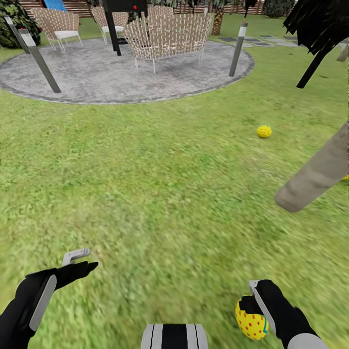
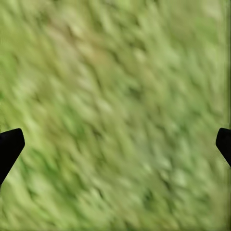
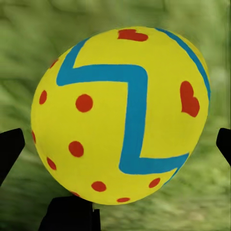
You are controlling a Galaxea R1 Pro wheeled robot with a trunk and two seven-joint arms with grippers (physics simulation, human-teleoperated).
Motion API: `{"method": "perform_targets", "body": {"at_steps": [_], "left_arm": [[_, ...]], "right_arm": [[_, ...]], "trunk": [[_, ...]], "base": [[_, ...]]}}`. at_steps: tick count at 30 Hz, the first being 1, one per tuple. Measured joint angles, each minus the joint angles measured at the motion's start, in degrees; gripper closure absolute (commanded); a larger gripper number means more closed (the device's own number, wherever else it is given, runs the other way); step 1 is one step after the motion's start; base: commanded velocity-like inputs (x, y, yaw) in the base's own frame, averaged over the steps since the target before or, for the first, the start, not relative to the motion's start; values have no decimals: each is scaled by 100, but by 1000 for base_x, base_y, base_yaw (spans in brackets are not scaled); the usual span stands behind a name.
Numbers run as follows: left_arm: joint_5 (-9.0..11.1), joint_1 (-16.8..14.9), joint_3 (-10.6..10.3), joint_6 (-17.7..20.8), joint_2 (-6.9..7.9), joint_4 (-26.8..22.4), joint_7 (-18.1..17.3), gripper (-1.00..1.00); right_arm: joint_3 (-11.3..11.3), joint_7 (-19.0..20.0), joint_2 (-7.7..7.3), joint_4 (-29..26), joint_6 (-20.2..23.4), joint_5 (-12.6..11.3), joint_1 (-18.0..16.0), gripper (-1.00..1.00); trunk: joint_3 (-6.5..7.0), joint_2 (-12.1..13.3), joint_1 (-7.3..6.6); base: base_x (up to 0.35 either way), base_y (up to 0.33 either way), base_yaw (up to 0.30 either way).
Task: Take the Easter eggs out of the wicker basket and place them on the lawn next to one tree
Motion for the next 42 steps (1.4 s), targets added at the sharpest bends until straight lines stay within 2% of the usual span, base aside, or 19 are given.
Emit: {"method": "perform_targets", "body": {"at_steps": [7,21,34,36,39,42], "left_arm": [[-16,0,-21,29,0,24,-1,-100],[-7,0,-25,38,-8,27,-9,-100],[-25,0,-43,38,-24,39,-4,-100],[-26,0,-51,33,-45,56,-3,-100],[-40,0,-57,30,-164,133,8,-100],[-46,0,-52,1,-234,154,3,-100]], "right_arm": [[0,0,0,-3,2,0,0,-100],[0,-3,0,-12,2,0,-1,-100],[-6,3,0,-27,-3,0,0,-100],[-12,4,0,-27,-6,0,0,-100],[-19,5,-5,-22,-7,1,-1,-100],[-18,5,-7,-14,-6,0,0,-100]], "trunk": [[155,9,-18],[465,28,-51],[754,46,-88],[798,48,-93],[865,52,-100],[865,53,-100]], "base": [[-9,0,0],[-310,0,0],[-23,0,0],[0,0,0],[0,0,0],[0,0,0]]}}
